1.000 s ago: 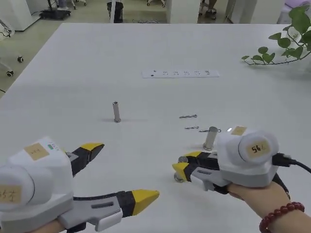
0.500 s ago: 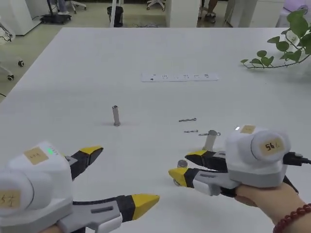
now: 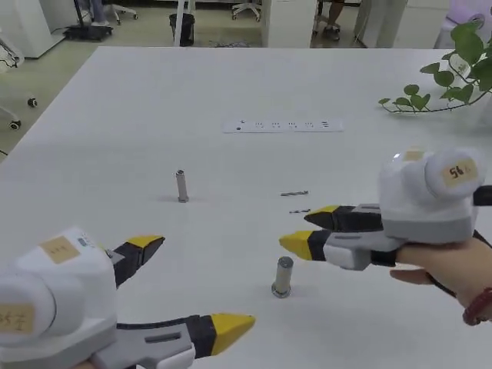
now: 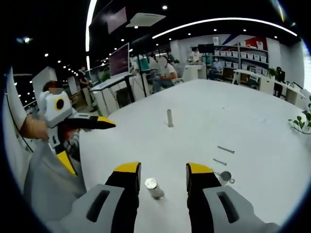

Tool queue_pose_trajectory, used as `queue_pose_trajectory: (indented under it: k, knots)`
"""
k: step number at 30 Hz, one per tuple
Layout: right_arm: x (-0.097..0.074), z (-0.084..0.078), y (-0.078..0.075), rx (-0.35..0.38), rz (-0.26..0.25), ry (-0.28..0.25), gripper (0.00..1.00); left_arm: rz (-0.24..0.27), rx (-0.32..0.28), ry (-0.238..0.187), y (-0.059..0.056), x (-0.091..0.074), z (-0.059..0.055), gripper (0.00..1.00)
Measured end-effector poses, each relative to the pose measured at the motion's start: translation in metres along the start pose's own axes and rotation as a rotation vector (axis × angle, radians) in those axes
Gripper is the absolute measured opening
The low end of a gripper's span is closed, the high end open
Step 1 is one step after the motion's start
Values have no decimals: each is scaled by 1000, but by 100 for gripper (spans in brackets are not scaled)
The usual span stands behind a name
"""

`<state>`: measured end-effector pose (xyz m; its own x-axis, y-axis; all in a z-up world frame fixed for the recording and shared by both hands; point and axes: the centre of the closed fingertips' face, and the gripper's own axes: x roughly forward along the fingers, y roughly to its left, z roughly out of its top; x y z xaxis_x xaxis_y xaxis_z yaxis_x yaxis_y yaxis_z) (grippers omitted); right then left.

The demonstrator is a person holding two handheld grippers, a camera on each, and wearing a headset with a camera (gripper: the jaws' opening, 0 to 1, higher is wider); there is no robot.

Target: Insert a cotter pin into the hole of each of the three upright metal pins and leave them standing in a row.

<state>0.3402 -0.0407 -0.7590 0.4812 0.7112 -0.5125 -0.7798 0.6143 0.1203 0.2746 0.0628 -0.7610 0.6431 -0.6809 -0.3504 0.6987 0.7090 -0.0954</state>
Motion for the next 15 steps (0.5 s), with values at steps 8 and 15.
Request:
queue_pose_trajectory:
  k: [8,15]
  knots:
    - [-1,6,-30,-20,-18,41,37,-1,4,4,-1,1,0,91]
    - [6,10,-56,-40,-29,68,33,6,10,-8,2,3,2,91]
